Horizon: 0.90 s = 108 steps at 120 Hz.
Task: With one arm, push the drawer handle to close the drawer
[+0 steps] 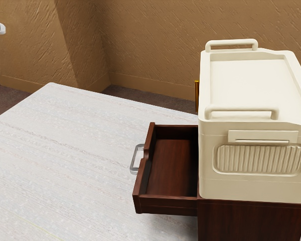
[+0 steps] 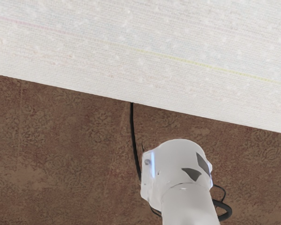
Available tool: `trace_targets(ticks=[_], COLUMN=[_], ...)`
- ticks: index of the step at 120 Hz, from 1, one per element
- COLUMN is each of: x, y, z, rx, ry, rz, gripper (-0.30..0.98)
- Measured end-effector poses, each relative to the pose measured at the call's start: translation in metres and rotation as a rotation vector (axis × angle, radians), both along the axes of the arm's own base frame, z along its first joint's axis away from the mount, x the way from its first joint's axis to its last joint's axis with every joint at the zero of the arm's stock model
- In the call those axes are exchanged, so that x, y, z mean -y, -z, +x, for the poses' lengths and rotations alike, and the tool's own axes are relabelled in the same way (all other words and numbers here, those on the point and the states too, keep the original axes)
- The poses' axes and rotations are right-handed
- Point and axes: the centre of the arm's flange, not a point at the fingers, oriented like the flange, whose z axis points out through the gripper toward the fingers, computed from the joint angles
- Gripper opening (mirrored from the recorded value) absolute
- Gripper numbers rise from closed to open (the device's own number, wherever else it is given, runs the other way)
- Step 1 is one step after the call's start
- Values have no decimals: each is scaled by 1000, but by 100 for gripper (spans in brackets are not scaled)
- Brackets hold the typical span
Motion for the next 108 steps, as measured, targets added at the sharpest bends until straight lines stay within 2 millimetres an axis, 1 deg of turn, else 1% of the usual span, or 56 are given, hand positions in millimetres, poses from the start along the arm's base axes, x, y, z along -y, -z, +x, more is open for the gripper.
trace_targets(ticks=[3,6,18,20,22,26,29,33,36,42,49,56,63,66,71,74,76,79,82,85,93,97,102,108], x=[-5,-6,6,7,8,15,25,45,63,103,150,199,248,269,304,319,325,326,316,297,237,216,205,208], y=[1,2,-3,-14,-31,-74,-98,-116,-120,-112,-89,-64,-44,-36,-17,-7,1,12,23,35,57,66,77,85], z=[5,11,36,37,38,35,35,39,48,71,97,112,117,115,108,104,102,103,105,108,116,117,118,120], rx=[39,76,195,229,271,373,433,487,509,517,500,479,466,462,450,444,437,429,422,411,399,396,392,398], ry=[14,37,148,161,174,205,240,298,348,448,555,668,780,830,917,957,974,983,972,945,849,817,805,821], rz=[14,27,58,70,86,125,141,154,158,153,140,109,77,60,21,5,-3,-8,-7,-2,20,29,33,35], gripper=[69,69,69,69,69,69,67,61,55,41,26,16,8,6,2,1,0,-2,-3,-4,-6,-6,-7,-8])
